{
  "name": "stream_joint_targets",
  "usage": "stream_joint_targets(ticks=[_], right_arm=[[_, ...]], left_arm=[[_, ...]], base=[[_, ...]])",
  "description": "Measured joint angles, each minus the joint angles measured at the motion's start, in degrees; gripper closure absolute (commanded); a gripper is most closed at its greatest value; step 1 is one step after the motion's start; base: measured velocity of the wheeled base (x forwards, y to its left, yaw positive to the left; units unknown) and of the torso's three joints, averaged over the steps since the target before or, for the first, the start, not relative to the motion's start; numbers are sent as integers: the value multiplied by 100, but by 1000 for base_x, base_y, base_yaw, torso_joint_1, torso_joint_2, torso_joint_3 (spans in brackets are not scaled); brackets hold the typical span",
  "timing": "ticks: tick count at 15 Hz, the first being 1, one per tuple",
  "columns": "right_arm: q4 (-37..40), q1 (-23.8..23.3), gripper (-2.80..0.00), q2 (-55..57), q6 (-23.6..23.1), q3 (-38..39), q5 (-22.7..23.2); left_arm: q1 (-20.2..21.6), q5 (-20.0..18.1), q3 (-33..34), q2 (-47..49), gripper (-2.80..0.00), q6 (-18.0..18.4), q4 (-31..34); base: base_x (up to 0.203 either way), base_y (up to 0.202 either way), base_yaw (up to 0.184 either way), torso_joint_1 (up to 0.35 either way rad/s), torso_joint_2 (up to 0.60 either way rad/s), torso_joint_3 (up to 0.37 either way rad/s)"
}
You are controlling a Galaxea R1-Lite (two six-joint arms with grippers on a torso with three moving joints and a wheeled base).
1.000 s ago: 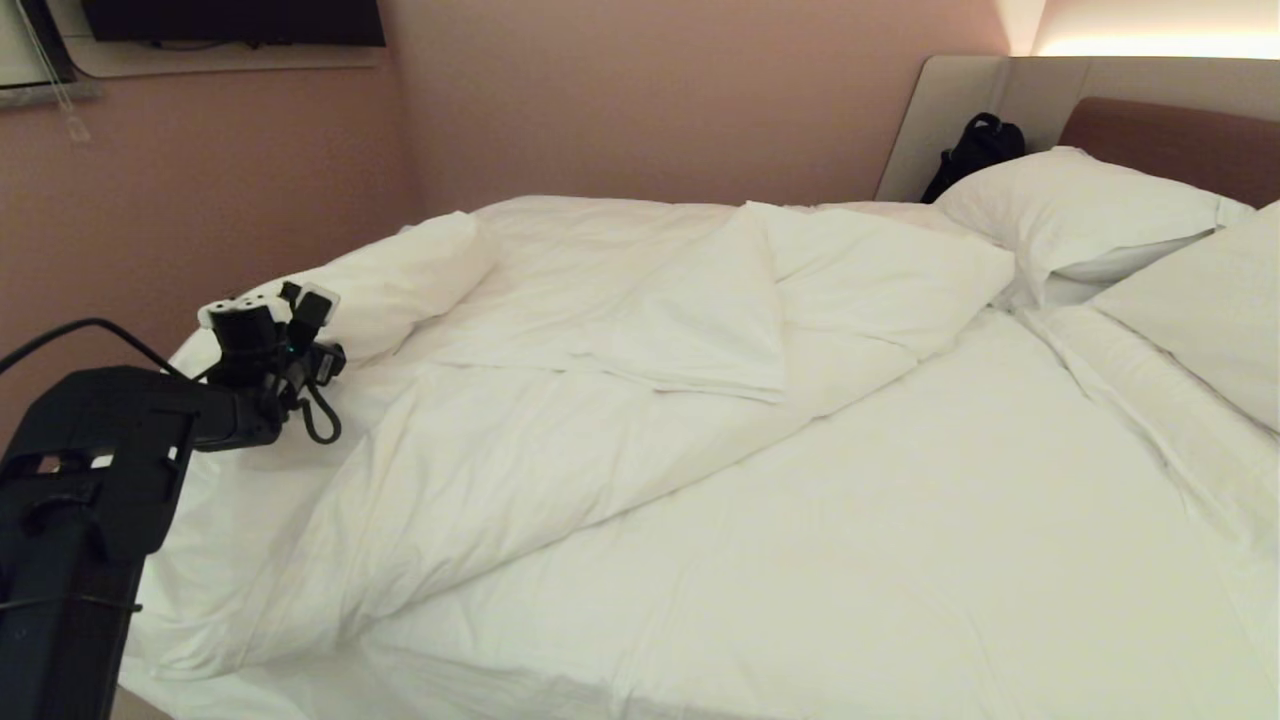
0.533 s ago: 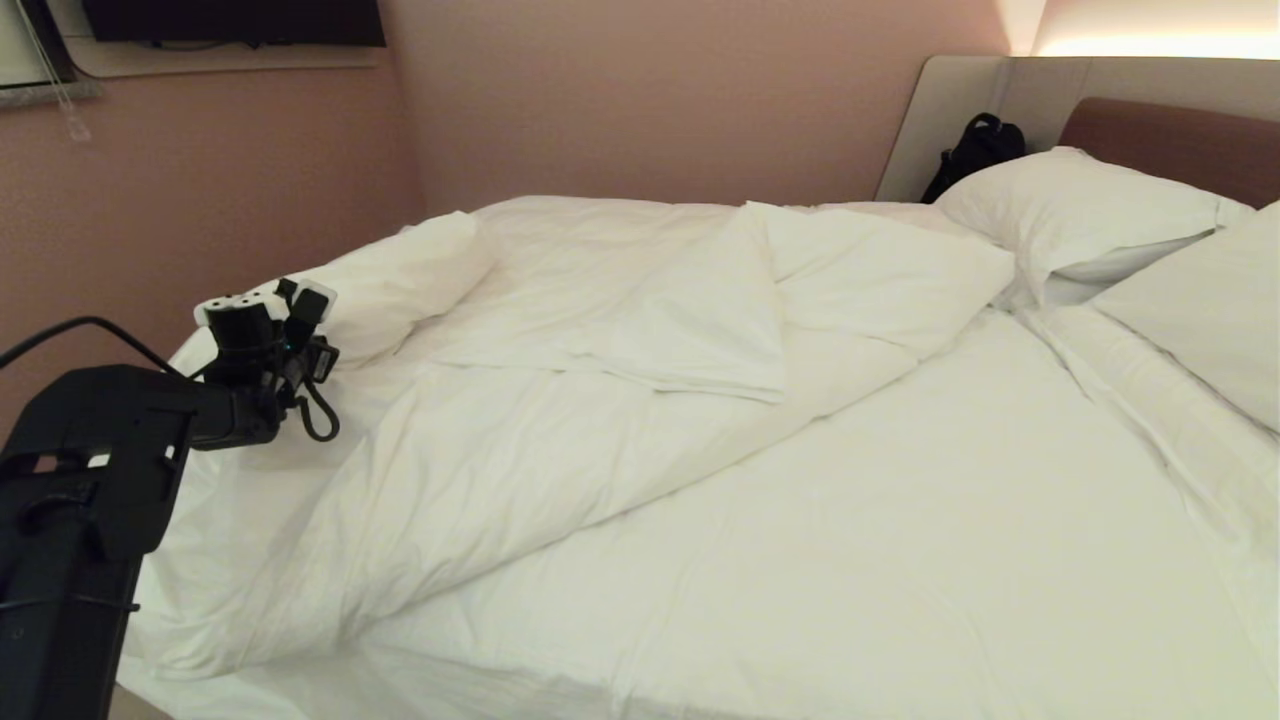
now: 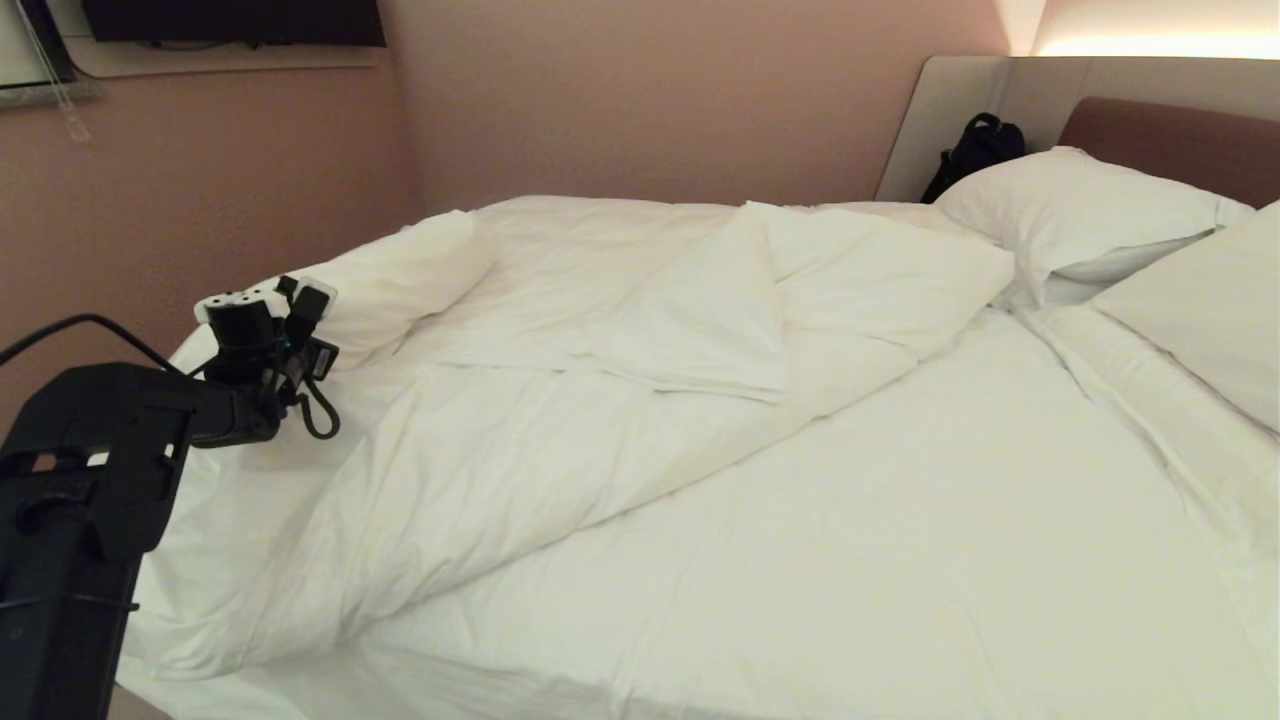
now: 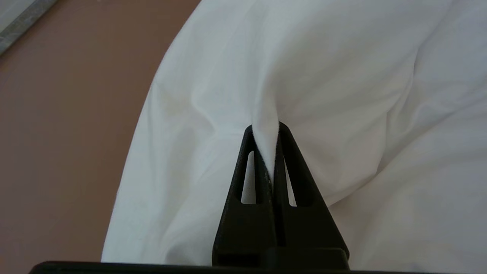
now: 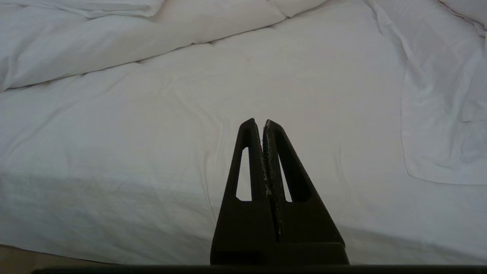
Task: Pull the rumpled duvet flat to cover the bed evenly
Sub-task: Flatten the corners of the folded blanket
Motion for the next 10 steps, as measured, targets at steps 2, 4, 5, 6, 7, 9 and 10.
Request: stream_joint_targets(ticks=[2,4,5,6,7,9,10], right_arm=[[0,0,0,0,-2,0,2],[-1,0,0,0,-5,0,2],[-2,0,0,0,0,0,2],[0,0,0,0,-2,0,5],[0,0,0,0,-2,0,2],[0,0,0,0,-2,0,0],[0,0,0,0,-5,0,3]], left_arm=[[19,3,0,-6,0,0,16],[90,88,0,-44,0,4,80],[154,201,0,-67,0,20,95],[230,264,0,-91,0,31,97],[320,334,2,-116,0,36,99],[534,435,5,-159,0,31,65],[631,470,7,-184,0,33,65]], base=[[0,0,0,0,0,0],[0,0,0,0,0,0],[0,0,0,0,0,0],[0,0,0,0,0,0],[0,0,0,0,0,0],[0,0,0,0,0,0],[0,0,0,0,0,0]])
